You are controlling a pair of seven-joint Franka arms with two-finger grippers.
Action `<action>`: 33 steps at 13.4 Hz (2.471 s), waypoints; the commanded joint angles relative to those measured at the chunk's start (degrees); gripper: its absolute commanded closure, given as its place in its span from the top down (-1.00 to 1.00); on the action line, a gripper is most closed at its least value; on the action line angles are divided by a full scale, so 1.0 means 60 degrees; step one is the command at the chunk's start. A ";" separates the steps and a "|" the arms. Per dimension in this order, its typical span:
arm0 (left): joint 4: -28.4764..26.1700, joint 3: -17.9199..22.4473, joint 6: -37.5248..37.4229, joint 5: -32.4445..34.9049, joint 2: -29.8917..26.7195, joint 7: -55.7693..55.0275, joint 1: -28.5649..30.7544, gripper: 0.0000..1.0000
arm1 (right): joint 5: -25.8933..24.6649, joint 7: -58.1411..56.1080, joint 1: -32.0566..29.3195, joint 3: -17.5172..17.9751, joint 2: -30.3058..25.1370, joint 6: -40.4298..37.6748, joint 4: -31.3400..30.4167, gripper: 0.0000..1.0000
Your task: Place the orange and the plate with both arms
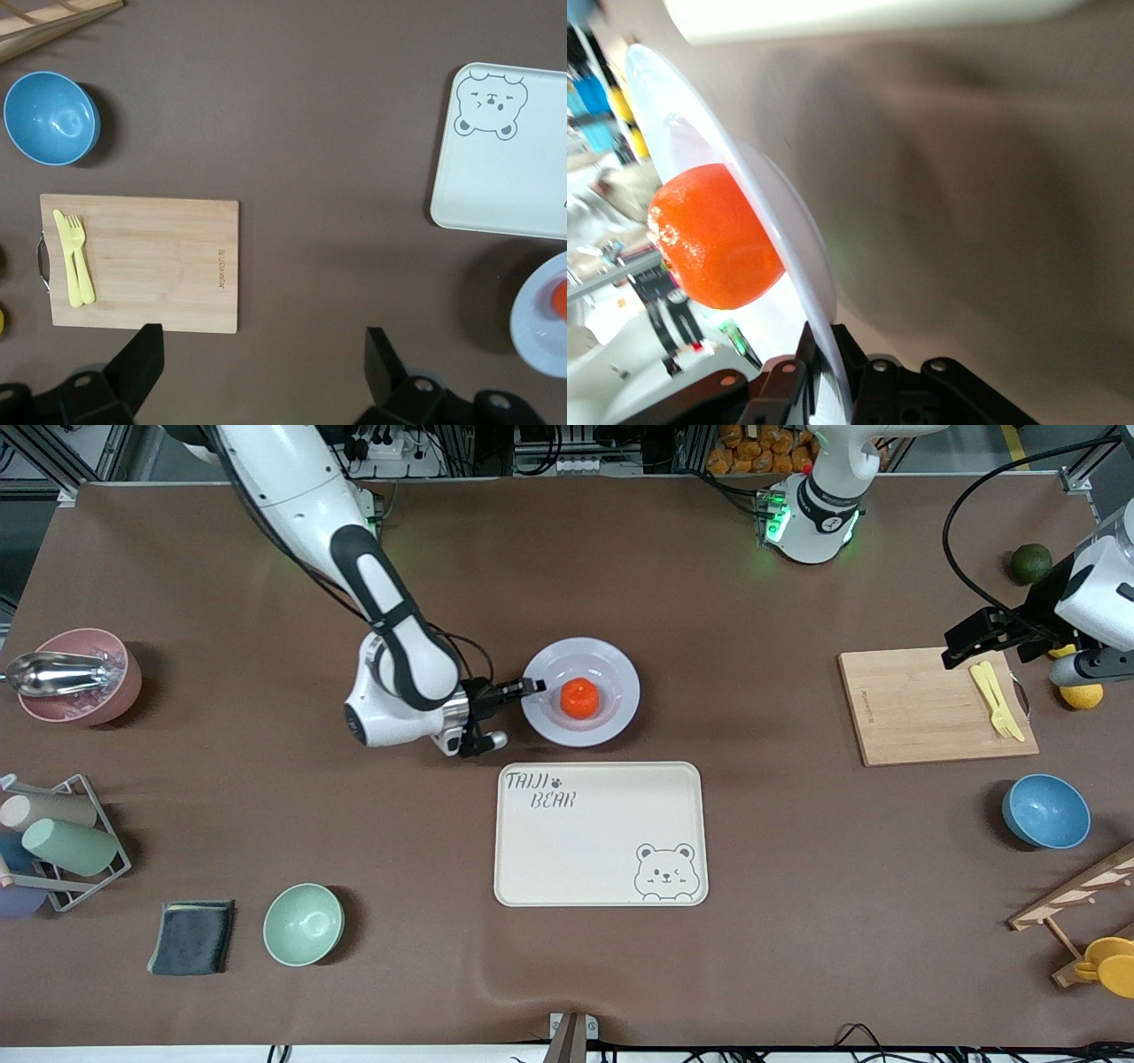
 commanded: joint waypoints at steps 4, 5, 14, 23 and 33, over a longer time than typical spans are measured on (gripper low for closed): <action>-0.0208 -0.0013 -0.0011 0.0381 -0.0283 0.0050 -0.0044 1.00 | 0.0167 0.2194 -0.0509 0.0094 0.1553 0.0264 0.3119 -1.00; -0.0179 -0.0056 -0.0011 0.0396 -0.0298 0.0007 -0.0044 1.00 | 0.0138 0.2722 -0.0539 0.0094 0.1904 0.0366 0.3660 -1.00; 0.0085 -0.0159 -0.0319 0.0396 -0.0298 -0.0038 0.0043 1.00 | 0.0138 0.3988 -0.0612 0.0094 0.3871 0.1847 0.6273 1.00; 0.0085 -0.0174 -0.0319 0.0309 -0.0313 -0.0067 0.0000 1.00 | -0.5302 0.3636 -0.2618 -0.0360 0.1590 -0.1171 0.5865 1.00; 0.0114 -0.0174 -0.0319 0.0250 -0.0620 0.0079 0.0029 1.00 | -1.1507 0.3547 -0.4579 -0.0287 -0.4504 -0.4477 0.3299 1.00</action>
